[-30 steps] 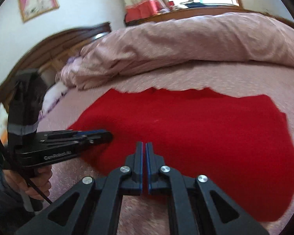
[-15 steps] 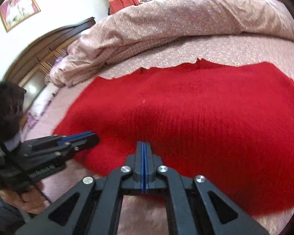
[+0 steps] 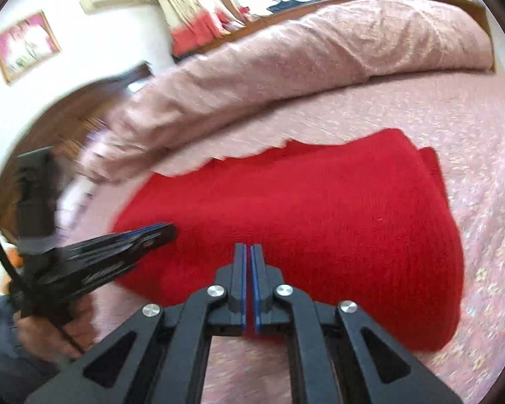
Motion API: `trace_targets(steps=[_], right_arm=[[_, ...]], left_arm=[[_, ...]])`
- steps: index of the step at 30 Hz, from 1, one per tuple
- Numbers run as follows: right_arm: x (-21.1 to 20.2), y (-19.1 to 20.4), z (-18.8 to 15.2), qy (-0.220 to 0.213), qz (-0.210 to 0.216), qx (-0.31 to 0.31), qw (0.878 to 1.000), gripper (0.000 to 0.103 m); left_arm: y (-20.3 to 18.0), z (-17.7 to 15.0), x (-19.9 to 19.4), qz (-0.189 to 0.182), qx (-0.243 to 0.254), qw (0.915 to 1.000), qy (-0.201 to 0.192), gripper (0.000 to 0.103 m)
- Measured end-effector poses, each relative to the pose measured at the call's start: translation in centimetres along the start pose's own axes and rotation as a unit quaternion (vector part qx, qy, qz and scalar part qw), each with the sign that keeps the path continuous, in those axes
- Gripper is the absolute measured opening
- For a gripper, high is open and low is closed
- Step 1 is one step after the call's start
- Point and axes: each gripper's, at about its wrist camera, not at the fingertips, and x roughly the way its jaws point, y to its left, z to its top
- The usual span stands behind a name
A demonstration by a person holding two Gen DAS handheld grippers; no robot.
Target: Fold small clothes
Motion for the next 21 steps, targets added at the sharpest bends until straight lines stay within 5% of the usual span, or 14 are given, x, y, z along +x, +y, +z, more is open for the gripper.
trace_targets(steps=[4,7,12,17,19,21], right_arm=[[3.7,-1.3,-1.1,0.059,-0.022,0.017,0.998,0.0],[3.5,-0.2,-1.3,0.046,-0.043,-0.016,0.998,0.0],[0.0,-1.7,-0.7,0.024,0.029,0.02,0.999,0.012],[-6.0,-5.2,0.1,-0.078,0.051,0.033,0.995,0.101],[-7.5,-7.3,0.8,-0.093,0.043,0.049,0.994,0.102],[-7.1,-10.2,1.7,-0.055,0.067,0.104,0.991,0.102]], left_arm=[[0.9,-0.3,0.3,-0.021,-0.013,0.9997,0.003,0.008],[0.6,-0.4,-0.2,-0.015,-0.001,0.9999,0.001,0.008],[-1.0,-0.3,-2.9,-0.024,0.013,0.9995,-0.013,0.008],[-2.9,0.8,-4.1,-0.037,-0.001,0.9992,-0.017,0.008],[-3.5,1.1,-4.0,-0.034,-0.002,0.9992,-0.019,0.008],[-3.8,1.1,-3.6,-0.031,-0.002,0.9994,-0.016,0.008]])
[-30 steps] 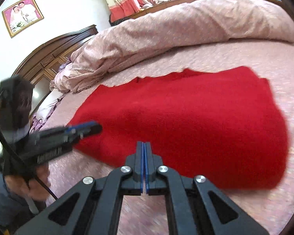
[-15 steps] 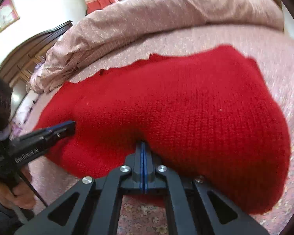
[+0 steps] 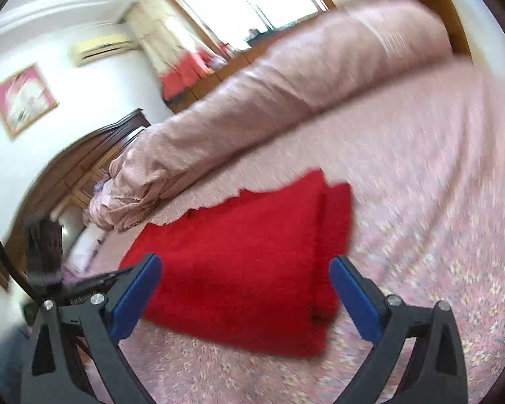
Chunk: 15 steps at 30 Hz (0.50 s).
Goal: Fold small clothes
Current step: 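Grasp the cardigan edge with the right gripper and lift it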
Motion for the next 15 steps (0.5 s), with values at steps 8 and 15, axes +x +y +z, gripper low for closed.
trace_targets(steps=[8,15], right_arm=[[4.0,-5.0,-1.0,0.113,0.003,0.104,0.988,0.102],[6.9,-3.8,-0.8,0.129,0.043,0.094,0.986,0.102]], left_arm=[[2.3,-1.1,2.5,-0.008,-0.04,0.9985,0.036,0.008],[3.1,-1.0,2.6,-0.028,-0.055,0.9975,0.034,0.008]])
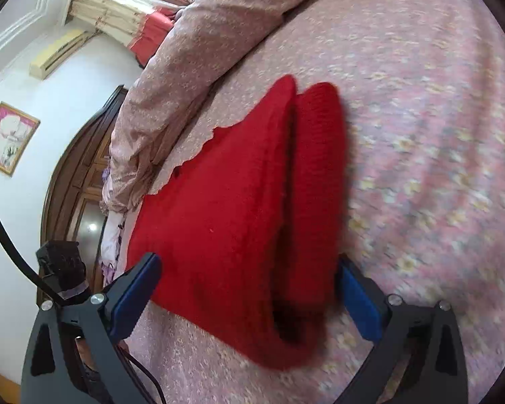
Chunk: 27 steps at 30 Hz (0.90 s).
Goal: Fold small clothes
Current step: 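Grasp the cardigan edge with the right gripper and lift it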
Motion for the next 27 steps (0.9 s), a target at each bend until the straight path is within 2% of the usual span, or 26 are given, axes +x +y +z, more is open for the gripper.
trace_targets(steps=[3,4,5,6,11,13,14,16,18,19,22,25,27], right_arm=[[1.5,0.9,0.4,-0.008,0.005,-0.011,1.0,0.102],[1.7,1.0,0.5,-0.012,0.007,-0.015,1.0,0.093],[2.0,1.3,0.5,-0.009,0.008,-0.024,1.0,0.052],[2.4,1.3,0.3,0.001,-0.011,-0.03,1.0,0.038],[1.7,1.7,0.4,-0.004,-0.025,-0.026,0.999,0.032],[1.5,2.4,0.3,-0.009,-0.039,-0.035,0.999,0.031],[1.5,2.6,0.3,-0.01,-0.042,-0.036,0.998,0.03],[0.8,3.4,0.3,-0.018,-0.045,-0.044,0.998,0.027],[-0.3,5.2,0.5,-0.034,-0.046,-0.059,0.997,0.026],[-0.6,6.0,0.7,-0.04,-0.047,-0.068,0.996,0.026],[-0.8,10.5,0.7,-0.052,-0.087,-0.131,0.986,0.025],[-0.2,15.7,0.5,-0.055,-0.125,-0.195,0.971,0.025],[0.5,19.1,0.5,-0.053,-0.148,-0.231,0.96,0.025]], left_arm=[[-0.4,0.2,-0.3,-0.001,0.013,0.9999,-0.008,0.008],[-0.5,0.4,-0.4,-0.003,0.016,0.9998,-0.011,0.008],[-0.7,0.6,-0.6,-0.015,0.019,0.9996,-0.016,0.0],[-0.8,0.8,-0.6,-0.025,0.022,0.9993,-0.017,0.0],[-1.2,2.4,-0.9,-0.016,0.016,0.9991,-0.036,0.0],[-1.1,2.8,1.5,0.009,0.009,0.9999,0.003,0.0],[-0.8,2.7,2.7,0.01,0.004,0.9997,0.021,0.0],[0.1,2.3,4.0,-0.006,-0.022,0.9996,0.018,0.0],[1.1,2.6,4.0,-0.03,-0.069,0.9968,0.026,0.0],[1.3,2.8,3.9,-0.033,-0.072,0.9964,0.028,0.0],[1.2,2.9,3.1,-0.035,-0.065,0.9968,0.031,0.0],[1.9,3.0,1.3,-0.055,-0.082,0.9942,0.04,0.0],[2.9,3.1,-1.6,-0.061,-0.075,0.9947,0.035,0.0]])
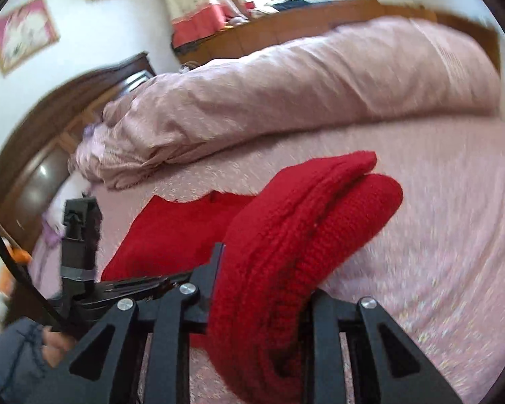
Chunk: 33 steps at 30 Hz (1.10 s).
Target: Fold small clothes
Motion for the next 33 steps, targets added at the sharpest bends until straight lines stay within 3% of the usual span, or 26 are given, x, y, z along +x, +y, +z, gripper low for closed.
trace_targets(steps=[6,9,15,19,21,27,30,33], right_arm=[[2.1,7.2,3.3,0.036,-0.075,-0.065,0.994,0.025],[3.8,10.9,4.3,0.052,-0.108,-0.081,0.989,0.025],[6.9,17.9,4.8,0.065,-0.154,-0.136,0.977,0.025],[9.3,22.1,4.3,0.064,-0.152,-0.145,0.976,0.025],[11.6,24.1,3.3,0.07,-0.155,-0.151,0.974,0.024],[18.6,28.5,-2.5,0.077,-0.149,-0.189,0.967,0.024],[18.8,28.6,-3.7,0.065,-0.127,-0.194,0.971,0.035],[16.4,27.6,-3.2,0.032,-0.063,-0.174,0.982,0.046]], left_arm=[[3.6,-0.3,-8.1,0.078,0.06,0.9936,-0.055,0.0],[7.4,-0.3,-10.5,0.089,0.032,0.9927,-0.075,0.0],[13.7,-0.3,-12.4,0.103,-0.013,0.9923,-0.068,0.0],[16.3,-0.9,-13.8,0.107,-0.021,0.9915,-0.07,0.0],[17.3,-1.3,-13.7,0.127,-0.018,0.9897,-0.064,0.0],[19.0,-2.2,-13.0,0.143,-0.019,0.9887,-0.041,0.0],[19.0,-2.0,-12.9,0.14,-0.018,0.9893,-0.039,0.0],[18.5,-1.9,-13.2,0.125,-0.019,0.9912,-0.039,0.0]])
